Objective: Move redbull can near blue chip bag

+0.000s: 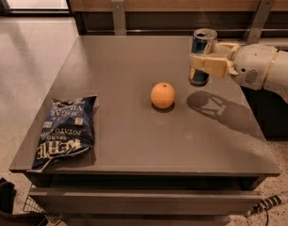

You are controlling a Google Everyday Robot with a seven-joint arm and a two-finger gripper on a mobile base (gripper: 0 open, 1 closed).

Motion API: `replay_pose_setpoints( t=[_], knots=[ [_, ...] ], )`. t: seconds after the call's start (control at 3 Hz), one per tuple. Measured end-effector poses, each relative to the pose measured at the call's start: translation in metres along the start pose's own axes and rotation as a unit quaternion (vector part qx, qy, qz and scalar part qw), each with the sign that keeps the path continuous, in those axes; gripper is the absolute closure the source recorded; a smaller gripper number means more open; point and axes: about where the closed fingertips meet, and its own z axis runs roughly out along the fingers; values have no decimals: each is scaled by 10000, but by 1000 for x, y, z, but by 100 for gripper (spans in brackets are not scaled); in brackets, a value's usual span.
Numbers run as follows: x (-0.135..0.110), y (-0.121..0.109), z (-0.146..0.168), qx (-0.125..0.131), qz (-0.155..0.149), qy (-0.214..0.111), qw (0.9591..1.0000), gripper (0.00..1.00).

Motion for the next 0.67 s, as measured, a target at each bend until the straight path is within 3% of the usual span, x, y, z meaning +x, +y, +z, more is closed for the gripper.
replay_pose_setpoints(
  t=[0.33, 0.67],
  knots=[
    [-17, 41, -2, -198, 63, -107, 9997, 100],
    [-21, 106, 4, -547, 130, -289, 9980, 100]
  ],
)
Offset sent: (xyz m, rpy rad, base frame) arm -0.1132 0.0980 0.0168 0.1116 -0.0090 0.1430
